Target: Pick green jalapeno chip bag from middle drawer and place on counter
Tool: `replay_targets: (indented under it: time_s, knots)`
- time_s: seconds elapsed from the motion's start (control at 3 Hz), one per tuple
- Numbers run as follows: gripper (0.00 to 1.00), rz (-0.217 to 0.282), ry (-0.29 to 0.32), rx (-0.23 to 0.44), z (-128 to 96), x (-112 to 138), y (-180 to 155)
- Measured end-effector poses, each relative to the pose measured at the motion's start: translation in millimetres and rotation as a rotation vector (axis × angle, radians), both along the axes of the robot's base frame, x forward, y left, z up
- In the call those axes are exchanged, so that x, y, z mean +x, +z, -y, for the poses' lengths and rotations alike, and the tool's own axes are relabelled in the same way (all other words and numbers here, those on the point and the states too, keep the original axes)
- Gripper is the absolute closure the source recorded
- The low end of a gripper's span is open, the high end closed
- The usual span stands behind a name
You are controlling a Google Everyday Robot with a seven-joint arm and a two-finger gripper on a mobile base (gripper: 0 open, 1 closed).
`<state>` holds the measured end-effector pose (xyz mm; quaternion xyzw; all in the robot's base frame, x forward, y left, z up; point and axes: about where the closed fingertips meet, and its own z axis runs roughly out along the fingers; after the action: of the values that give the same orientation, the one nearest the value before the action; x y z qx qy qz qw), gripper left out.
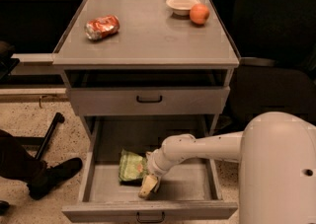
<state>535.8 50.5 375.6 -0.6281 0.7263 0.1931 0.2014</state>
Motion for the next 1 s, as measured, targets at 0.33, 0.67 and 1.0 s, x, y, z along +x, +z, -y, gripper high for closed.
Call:
replay_targets:
  time_s: [0.33,0.67,1.0]
  knots:
    - [0.0,-0.03,0.029,0.009,-11.8,-2.3,-5.6]
    - [0.19,-0.031,0.029,0.009,-11.7,-2.3,-5.8]
    - [0.42,-0.031,0.029,0.009,-11.7,-2.3,-5.8]
